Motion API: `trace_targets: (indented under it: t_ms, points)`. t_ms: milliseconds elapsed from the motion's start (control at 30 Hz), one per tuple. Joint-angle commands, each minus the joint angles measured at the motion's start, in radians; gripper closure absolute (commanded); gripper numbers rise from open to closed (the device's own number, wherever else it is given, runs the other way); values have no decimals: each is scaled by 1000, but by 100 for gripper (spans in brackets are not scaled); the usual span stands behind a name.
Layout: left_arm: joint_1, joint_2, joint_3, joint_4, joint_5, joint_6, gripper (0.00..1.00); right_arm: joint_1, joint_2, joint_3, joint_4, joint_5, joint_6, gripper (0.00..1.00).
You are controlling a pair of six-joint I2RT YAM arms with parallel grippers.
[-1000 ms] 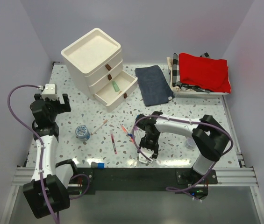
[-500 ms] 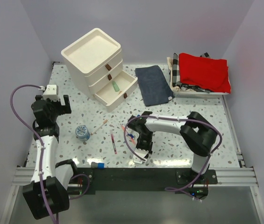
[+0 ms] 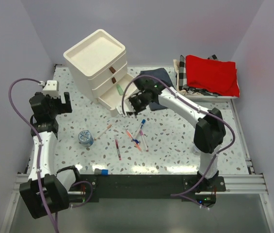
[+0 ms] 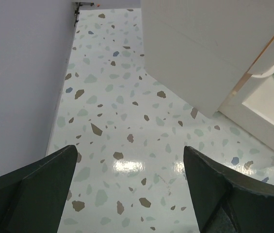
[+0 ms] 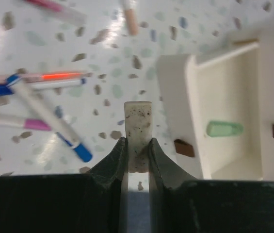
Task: Sort the stationery into containers
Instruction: Pick up the stationery from the center of the board, then place the stationery in the drawer.
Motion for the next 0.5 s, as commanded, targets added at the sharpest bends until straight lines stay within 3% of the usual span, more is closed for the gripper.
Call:
trace_targets:
  t_ms: [0, 100, 233, 367, 433, 467]
  points:
    - [-5, 1, 64, 28, 36, -28, 5, -14, 119, 136, 291, 84, 465, 94]
    - [-5, -8, 41, 72, 43, -35, 5, -16, 174, 176, 407, 149, 563, 95]
    - [-7, 7, 30, 83, 26, -52, 4, -16, 287, 334, 408, 186, 649, 95]
    - [-5, 25, 41, 83, 29, -55, 4, -16, 349, 381, 475, 215, 718, 93]
    - [-5, 30, 50, 83, 30, -41, 4, -13, 366, 388, 504, 215, 746, 84]
    - [-5, 32, 53, 76, 30, -35, 4, -8, 367, 387, 511, 223, 754, 72]
